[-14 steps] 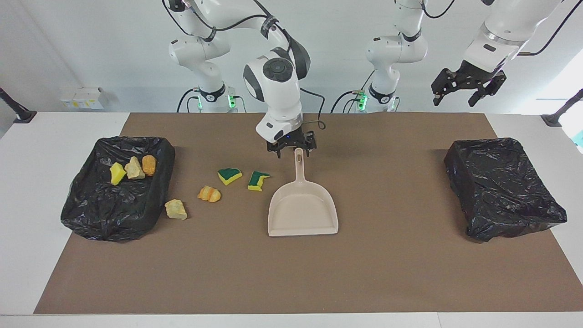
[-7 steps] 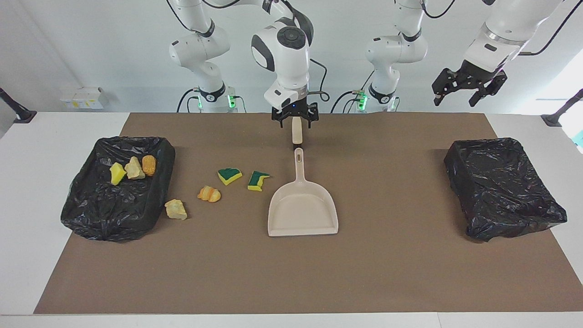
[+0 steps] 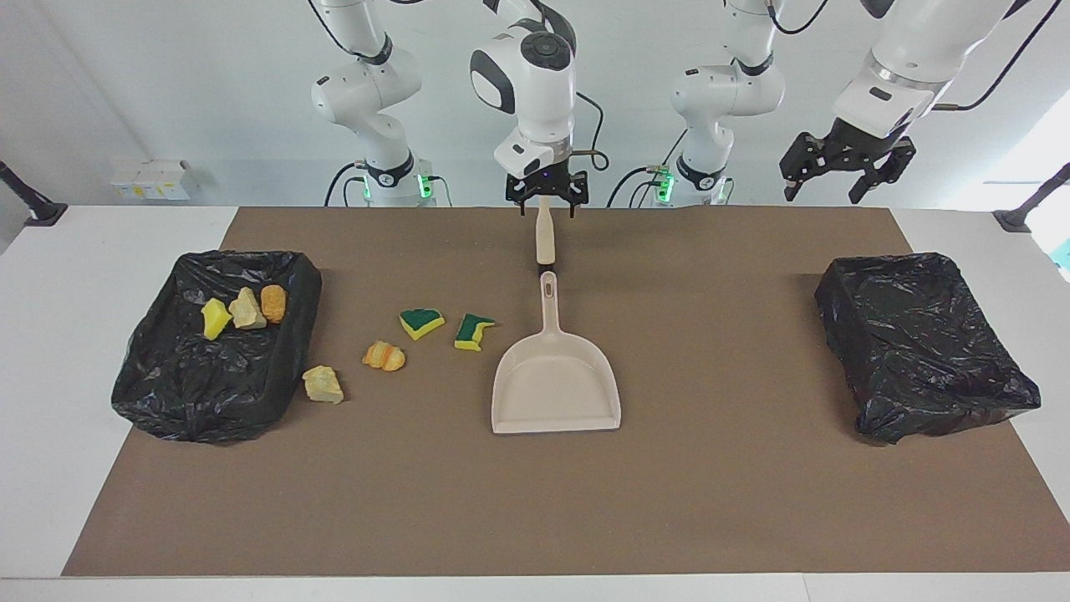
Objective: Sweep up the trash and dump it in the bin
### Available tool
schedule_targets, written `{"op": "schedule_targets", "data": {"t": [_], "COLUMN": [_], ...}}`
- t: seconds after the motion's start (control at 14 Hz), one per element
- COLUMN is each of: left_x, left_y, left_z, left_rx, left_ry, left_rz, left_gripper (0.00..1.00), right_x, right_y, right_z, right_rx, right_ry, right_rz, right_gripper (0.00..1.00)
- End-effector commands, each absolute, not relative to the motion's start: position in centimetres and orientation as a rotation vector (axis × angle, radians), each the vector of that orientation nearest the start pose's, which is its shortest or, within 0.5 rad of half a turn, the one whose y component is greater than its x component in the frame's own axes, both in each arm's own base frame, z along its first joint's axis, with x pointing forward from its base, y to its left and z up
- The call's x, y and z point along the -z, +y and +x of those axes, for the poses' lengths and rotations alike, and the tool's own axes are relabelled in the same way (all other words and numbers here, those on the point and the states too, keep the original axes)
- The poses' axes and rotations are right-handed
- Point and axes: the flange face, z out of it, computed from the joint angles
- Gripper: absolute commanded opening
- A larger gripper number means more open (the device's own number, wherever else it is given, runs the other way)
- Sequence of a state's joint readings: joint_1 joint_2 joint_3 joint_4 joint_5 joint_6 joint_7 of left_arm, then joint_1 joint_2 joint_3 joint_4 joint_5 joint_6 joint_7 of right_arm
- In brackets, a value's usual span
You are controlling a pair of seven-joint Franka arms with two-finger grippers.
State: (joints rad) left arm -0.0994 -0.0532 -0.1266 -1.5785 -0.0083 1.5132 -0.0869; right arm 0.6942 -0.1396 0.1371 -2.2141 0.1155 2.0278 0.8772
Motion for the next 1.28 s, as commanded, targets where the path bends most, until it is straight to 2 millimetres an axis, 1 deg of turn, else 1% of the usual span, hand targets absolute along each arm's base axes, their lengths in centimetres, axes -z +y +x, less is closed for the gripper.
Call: {"op": "schedule_targets", "data": {"t": [0.0, 0.07, 0.14, 0.21, 0.29, 0.36, 0.43, 0.5, 0.64, 0.71, 0.78, 0.86, 0.93, 1.0, 1.07, 1.14, 1.21], "left_x": [-63.6, -63.0, -61.8, -60.6, -59.7, -58.2, -57.0, -55.8, -53.7, -52.1, -50.9, -48.8, -46.8, -45.3, -43.7, -42.4, -41.0], "left_y": [-15.5, -16.2, -17.2, -18.6, -20.0, -21.6, -23.1, -24.4, -27.3, -28.7, -30.2, -31.8, -34.0, -35.9, -37.4, -38.8, -39.6], "left_z": [50.6, 50.7, 50.8, 50.6, 50.5, 50.7, 50.9, 50.9, 49.9, 49.5, 49.0, 48.6, 47.5, 46.8, 46.2, 45.7, 45.7], "left_rx": [0.009, 0.016, 0.027, 0.046, 0.067, 0.057, 0.048, 0.032, 0.025, 0.023, 0.034, 0.009, -0.023, 0.005, 0.037, 0.046, 0.037], "left_ry": [0.213, 0.23, 0.257, 0.283, 0.298, 0.315, 0.339, 0.355, 0.337, 0.342, 0.35, 0.34, 0.327, 0.289, 0.228, 0.215, 0.218], "left_rz": [-3.128, -3.128, -3.128, -3.129, -3.132, -3.132, -3.133, -3.147, -3.163, -3.164, -3.168, -3.168, -3.168, -3.185, -3.207, -3.216, -3.216], "left_gripper": [1.0, 1.0, 1.0, 1.0, 1.0, 1.0, 1.0, 1.0, 1.0, 1.0, 1.0, 1.0, 1.0, 1.0, 1.0, 1.0, 1.0], "right_x": [-41.8, -41.0, -40.2, -39.5, -38.8, -38.1, -37.6, -36.5, -34.6, -34.2, -33.7, -33.1, -32.6, -32.5, -32.5, -32.5, -32.3], "right_y": [36.9, 36.9, 37.0, 37.2, 37.1, 36.9, 37.2, 37.6, 38.6, 39.2, 39.2, 39.0, 38.7, 38.6, 38.6, 38.7, 38.7], "right_z": [29.9, 29.2, 28.6, 28.0, 27.5, 27.0, 26.1, 25.1, 23.8, 23.2, 22.8, 22.7, 22.5, 22.6, 22.6, 22.7, 22.8], "right_rx": [-0.174, -0.202, -0.241, -0.302, -0.355, -0.388, -0.429, -0.481, -0.533, -0.526, -0.521, -0.517, -0.523, -0.522, -0.52, -0.507, -0.512], "right_ry": [0.214, 0.211, 0.222, 0.246, 0.268, 0.268, 0.264, 0.263, 0.225, 0.201, 0.186, 0.159, 0.105, 0.089, 0.087, 0.085, 0.089], "right_rz": [-3.089, -3.094, -3.09, -3.073, -3.059, -3.059, -3.055, -3.053, -3.08, -3.083, -3.085, -3.088, -3.09, -3.088, -3.088, -3.082, -3.084], "right_gripper": [1.0, 1.0, 1.0, 1.0, 1.0, 1.0, 1.0, 1.0, 1.0, 1.0, 0.98, 0.94, 0.86, 0.81, 0.72, 0.64, 0.54]}}
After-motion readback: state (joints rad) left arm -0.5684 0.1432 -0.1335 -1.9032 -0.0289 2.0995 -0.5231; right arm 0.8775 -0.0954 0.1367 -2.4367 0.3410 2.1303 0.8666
